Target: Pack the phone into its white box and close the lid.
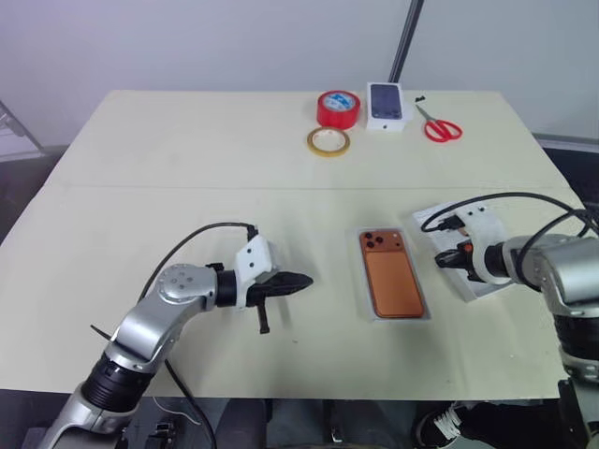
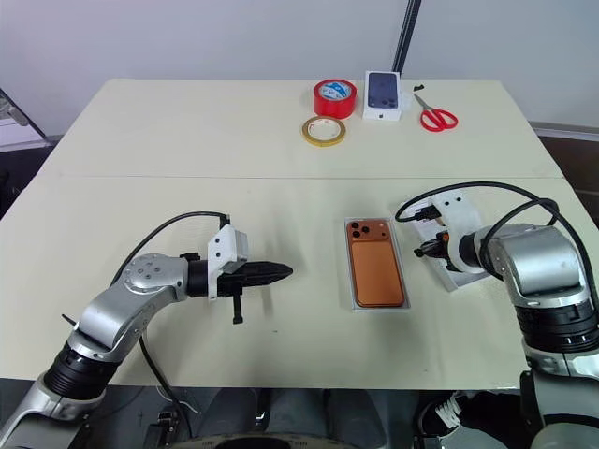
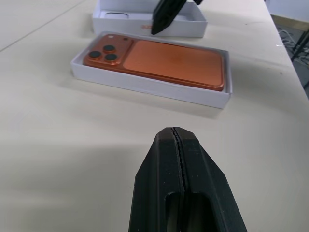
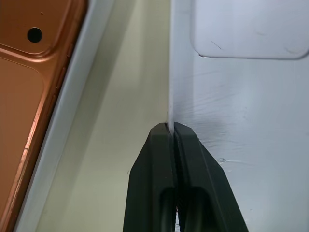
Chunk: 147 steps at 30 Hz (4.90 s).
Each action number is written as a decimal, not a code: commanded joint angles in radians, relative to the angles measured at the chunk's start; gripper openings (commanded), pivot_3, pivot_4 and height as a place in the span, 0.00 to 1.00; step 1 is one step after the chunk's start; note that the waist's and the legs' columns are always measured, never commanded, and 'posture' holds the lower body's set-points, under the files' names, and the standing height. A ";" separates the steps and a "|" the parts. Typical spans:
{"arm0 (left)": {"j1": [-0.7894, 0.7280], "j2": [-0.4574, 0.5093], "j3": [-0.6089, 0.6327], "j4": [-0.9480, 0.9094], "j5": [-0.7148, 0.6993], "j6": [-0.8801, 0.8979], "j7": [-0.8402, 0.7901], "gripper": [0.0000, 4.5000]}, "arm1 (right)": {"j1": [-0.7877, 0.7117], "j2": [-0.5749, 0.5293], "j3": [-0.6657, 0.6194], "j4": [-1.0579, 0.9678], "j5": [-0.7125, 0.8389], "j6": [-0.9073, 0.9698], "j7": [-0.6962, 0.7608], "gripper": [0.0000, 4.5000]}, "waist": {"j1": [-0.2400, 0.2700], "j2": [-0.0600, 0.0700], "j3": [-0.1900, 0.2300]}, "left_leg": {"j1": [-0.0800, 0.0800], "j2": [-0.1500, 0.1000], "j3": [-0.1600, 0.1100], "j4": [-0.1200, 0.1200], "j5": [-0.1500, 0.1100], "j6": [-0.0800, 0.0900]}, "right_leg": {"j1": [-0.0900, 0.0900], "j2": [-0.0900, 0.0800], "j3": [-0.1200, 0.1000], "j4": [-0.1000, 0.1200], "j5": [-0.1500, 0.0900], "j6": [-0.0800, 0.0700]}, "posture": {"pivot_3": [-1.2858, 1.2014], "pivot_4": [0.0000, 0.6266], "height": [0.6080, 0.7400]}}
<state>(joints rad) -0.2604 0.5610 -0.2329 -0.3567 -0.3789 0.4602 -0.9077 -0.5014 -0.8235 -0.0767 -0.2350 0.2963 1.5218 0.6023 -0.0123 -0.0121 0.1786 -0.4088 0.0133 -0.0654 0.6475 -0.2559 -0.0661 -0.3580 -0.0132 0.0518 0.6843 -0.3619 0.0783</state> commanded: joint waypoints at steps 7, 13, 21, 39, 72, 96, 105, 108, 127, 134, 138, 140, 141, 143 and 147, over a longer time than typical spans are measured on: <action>-0.061 -0.039 0.162 0.155 -0.002 -0.046 0.095 0.00 | -0.175 0.170 -0.352 -0.098 0.594 0.093 -0.154 0.01 | -0.003 0.003 0.002 | 0.000 0.002 0.000 -0.001 0.000 0.000 | 0.000 0.002 0.000 0.001 0.000 0.000 | 0.52 0.24 1.00; -0.127 -0.049 0.177 0.256 0.013 -0.076 0.097 0.00 | -0.043 0.285 -0.142 -0.107 1.622 -0.320 -0.951 0.01 | -0.001 0.003 0.003 | -0.003 0.001 0.001 0.001 0.000 0.001 | -0.002 0.000 -0.001 0.002 0.000 0.000 | 0.52 0.24 1.00; -0.155 -0.090 0.136 0.259 0.018 -0.085 0.069 0.00 | 0.275 0.352 0.102 -0.323 1.676 -0.637 -1.236 0.01 | -0.005 0.002 0.003 | -0.003 0.001 0.002 0.003 -0.002 0.003 | -0.002 0.000 0.000 0.001 0.000 0.001 | 0.52 0.24 1.00; -0.324 -0.355 -0.175 0.386 0.127 -0.013 0.054 0.00 | 0.056 -0.235 -0.005 -0.086 1.608 -0.408 -1.010 0.50 | 0.001 0.003 0.004 | -0.002 0.001 0.003 0.002 -0.002 0.004 | -0.001 0.002 0.001 0.000 0.000 0.000 | 0.52 0.24 1.00; -0.259 -0.283 -0.053 0.263 0.091 0.093 0.065 0.00 | 0.110 -0.199 -0.183 -0.063 0.968 -0.303 -0.540 0.92 | 0.021 0.002 0.004 | -0.001 0.001 0.003 0.003 -0.002 0.004 | 0.000 0.002 0.002 0.000 0.001 0.001 | 0.52 0.24 1.00; -0.304 -0.309 -0.100 0.308 0.106 0.091 0.030 0.00 | 0.107 -0.086 -0.316 -0.007 0.849 -0.225 -0.471 0.95 | 0.022 0.002 0.004 | -0.001 0.001 0.003 0.003 -0.002 0.004 | 0.000 0.002 0.002 0.000 0.001 0.001 | 0.52 0.24 1.00; -0.304 -0.305 -0.094 0.306 0.103 0.096 0.033 0.00 | 0.026 0.037 -0.524 0.129 1.065 -0.210 -0.612 0.95 | 0.021 0.003 0.004 | -0.001 0.001 0.004 0.003 -0.002 0.004 | 0.000 0.002 0.002 0.000 0.001 0.001 | 0.52 0.24 1.00; -0.302 -0.306 -0.095 0.305 0.102 0.096 0.033 0.00 | 0.034 0.058 -0.561 0.193 1.171 -0.208 -0.709 0.95 | 0.023 0.003 0.004 | -0.001 0.001 0.004 0.003 -0.002 0.004 | 0.000 0.002 0.002 0.000 0.001 0.001 | 0.52 0.24 1.00; -0.310 -0.308 -0.096 0.317 0.106 0.086 0.031 0.00 | 0.168 0.002 -0.498 0.238 1.571 -0.428 -0.974 0.95 | 0.000 0.003 0.004 | -0.001 0.001 0.004 0.002 -0.002 0.004 | 0.000 0.003 0.002 0.000 0.001 0.001 | 0.52 0.24 1.00; -0.361 -0.353 -0.070 0.395 0.118 0.075 0.085 0.00 | 0.218 -0.172 -0.323 0.034 1.154 -0.416 -0.712 0.83 | 0.001 0.005 0.004 | -0.001 0.001 0.004 0.002 -0.002 0.004 | -0.001 0.003 0.003 0.000 0.001 0.001 | 0.52 0.24 1.00; -0.440 -0.390 -0.077 0.527 0.175 0.031 0.144 0.00 | 0.224 -0.266 -0.196 -0.036 0.882 -0.469 -0.587 0.42 | 0.002 0.005 0.004 | -0.001 0.001 0.004 0.002 -0.002 0.004 | -0.001 0.003 0.003 0.000 0.001 0.001 | 0.52 0.24 1.00; -0.482 -0.418 -0.076 0.600 0.193 0.013 0.168 0.00 | 0.230 -0.311 -0.113 -0.080 0.737 -0.516 -0.520 0.16 | 0.002 0.005 0.004 | -0.001 0.000 0.004 0.002 -0.002 0.004 | -0.001 0.003 0.003 0.000 0.001 0.002 | 0.52 0.24 1.00; -0.501 -0.430 -0.078 0.635 0.205 0.003 0.180 0.00 | 0.227 -0.316 -0.087 -0.095 0.687 -0.536 -0.498 0.04 | 0.002 0.005 0.004 | -0.001 0.000 0.004 0.002 -0.002 0.004 | -0.001 0.003 0.002 0.000 0.000 0.002 | 0.52 0.24 1.00; -0.528 -0.448 -0.085 0.690 0.223 -0.018 0.188 0.00 | 0.222 -0.329 -0.033 -0.119 0.581 -0.569 -0.461 0.01 | 0.001 0.004 0.004 | -0.001 0.000 0.004 0.002 -0.002 0.004 | -0.001 0.003 0.002 0.000 0.000 0.002 | 0.52 0.24 1.00; -0.574 -0.483 -0.109 0.782 0.262 -0.049 0.186 0.00 | 0.250 -0.354 0.092 -0.154 0.355 -0.664 -0.376 0.01 | 0.001 0.004 0.004 | -0.002 0.000 0.004 0.002 -0.002 0.004 | -0.002 0.003 0.002 0.000 0.000 0.002 | 0.52 0.24 1.00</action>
<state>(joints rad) -0.8048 0.0865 -0.3372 0.4181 -0.1360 0.4410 -0.7219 -0.2530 -1.1652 0.0009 -0.3569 0.7293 0.9039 0.1953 -0.0109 -0.0080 0.1830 -0.4105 0.0132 -0.0611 0.6496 -0.2576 -0.0624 -0.3598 -0.0105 0.0536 0.6842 -0.3614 0.0800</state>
